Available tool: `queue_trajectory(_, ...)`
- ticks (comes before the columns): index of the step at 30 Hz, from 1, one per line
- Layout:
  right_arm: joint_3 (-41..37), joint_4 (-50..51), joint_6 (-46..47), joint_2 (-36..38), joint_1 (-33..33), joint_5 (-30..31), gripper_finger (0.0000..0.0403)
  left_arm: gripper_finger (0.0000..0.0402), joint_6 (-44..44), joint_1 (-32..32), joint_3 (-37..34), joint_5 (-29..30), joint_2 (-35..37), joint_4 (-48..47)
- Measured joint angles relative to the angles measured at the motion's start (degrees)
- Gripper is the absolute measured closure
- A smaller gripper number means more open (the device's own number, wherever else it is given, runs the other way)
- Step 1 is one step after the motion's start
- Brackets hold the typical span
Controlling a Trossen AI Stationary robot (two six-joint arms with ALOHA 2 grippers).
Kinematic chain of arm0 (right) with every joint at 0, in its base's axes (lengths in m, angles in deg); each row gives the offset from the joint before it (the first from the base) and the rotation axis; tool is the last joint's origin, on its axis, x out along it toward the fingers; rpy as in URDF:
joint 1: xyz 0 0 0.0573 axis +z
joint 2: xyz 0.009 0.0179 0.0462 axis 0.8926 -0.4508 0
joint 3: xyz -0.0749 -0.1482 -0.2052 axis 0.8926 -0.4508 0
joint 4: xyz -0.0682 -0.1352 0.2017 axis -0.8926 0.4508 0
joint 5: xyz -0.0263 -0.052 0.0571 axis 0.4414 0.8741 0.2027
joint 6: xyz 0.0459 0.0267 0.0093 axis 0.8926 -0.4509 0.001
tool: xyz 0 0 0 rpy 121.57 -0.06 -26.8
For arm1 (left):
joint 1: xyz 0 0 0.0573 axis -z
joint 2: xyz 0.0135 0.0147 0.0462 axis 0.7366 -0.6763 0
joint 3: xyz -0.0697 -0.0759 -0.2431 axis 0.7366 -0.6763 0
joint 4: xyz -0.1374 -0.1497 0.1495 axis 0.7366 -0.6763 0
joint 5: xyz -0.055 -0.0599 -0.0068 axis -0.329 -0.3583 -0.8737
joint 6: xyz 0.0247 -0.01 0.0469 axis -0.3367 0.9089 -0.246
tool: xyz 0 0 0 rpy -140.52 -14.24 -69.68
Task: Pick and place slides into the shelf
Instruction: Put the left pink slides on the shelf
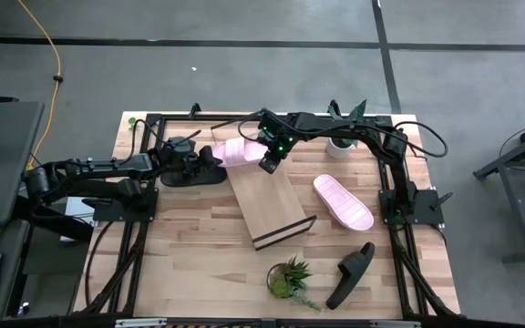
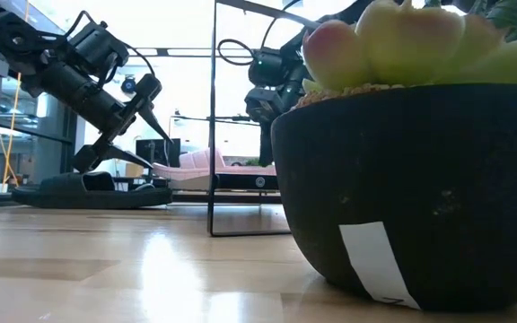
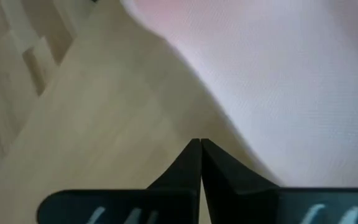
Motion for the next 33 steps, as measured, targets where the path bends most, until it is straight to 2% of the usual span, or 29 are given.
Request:
queue_trajectory(6, 0.0, 0.2, 0.0, 0.0, -0.6, 0.4, 0.0402, 0.0163, 0.0, 0.0, 0.0, -0.3, 0.0, 0.0)
queue_trajectory(16, 0.0, -1.0, 1.4, 0.0, -1.1, 7.3, 0.0403, 0.0163, 0.0, 0.0, 0.0, -0.5, 0.0, 0.0)
queue_trajectory(25, 0.0, -3.6, 1.6, 0.0, -1.0, 9.5, 0.0403, 0.0163, 0.0, 0.0, 0.0, -0.5, 0.0, 0.0)
queue_trajectory(33, 0.0, -3.6, 2.6, 0.0, -0.9, 6.8, 0.0403, 0.0163, 0.0, 0.0, 0.0, -0.8, 0.0, 0.1)
